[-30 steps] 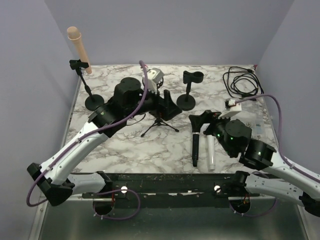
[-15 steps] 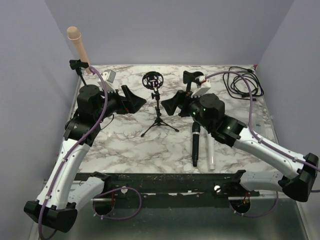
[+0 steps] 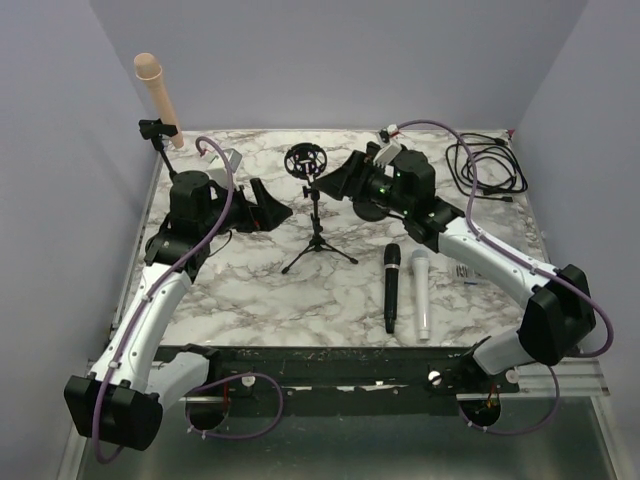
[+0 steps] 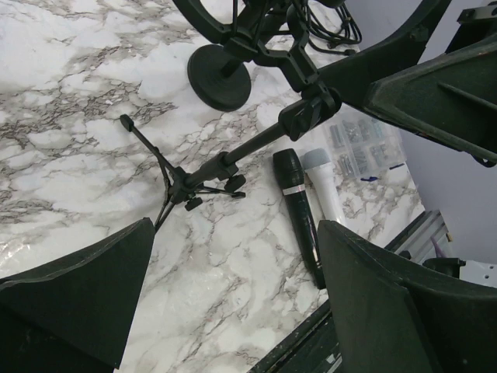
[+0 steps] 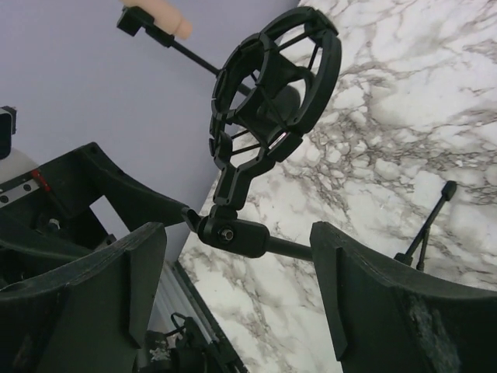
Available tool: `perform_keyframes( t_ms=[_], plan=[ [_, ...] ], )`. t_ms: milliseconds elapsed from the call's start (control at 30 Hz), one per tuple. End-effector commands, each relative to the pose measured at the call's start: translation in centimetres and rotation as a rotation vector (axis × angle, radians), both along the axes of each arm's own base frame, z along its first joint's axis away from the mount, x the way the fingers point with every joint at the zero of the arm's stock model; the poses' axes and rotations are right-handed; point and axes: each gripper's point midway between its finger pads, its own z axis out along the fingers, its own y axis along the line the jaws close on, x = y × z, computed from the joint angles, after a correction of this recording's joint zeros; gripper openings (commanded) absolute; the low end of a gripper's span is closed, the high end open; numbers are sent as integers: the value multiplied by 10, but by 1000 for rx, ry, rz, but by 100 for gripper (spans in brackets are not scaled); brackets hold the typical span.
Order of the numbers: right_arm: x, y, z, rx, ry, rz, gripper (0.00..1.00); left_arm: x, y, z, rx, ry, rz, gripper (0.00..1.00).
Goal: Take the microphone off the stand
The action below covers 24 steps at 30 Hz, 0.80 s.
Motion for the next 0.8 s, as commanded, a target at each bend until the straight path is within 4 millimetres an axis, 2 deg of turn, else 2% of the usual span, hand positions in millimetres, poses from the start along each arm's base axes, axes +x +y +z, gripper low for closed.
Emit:
perform_keyframes(
  t_ms=[0,167,333,767],
  plan=[
    [-10,20,15,73,-14,135,81,-3,10,11,39,-112,19,88],
    [-1,24,-11,36,27,127,72,-5,11,12,42,-124,25,88],
    [-1,22,-34,3,60,115,65,-5,12,12,38,-127,28,88],
    [-16,10,-75,-42,124,106,60,-5,9,10,26,-120,20,88]
  ],
)
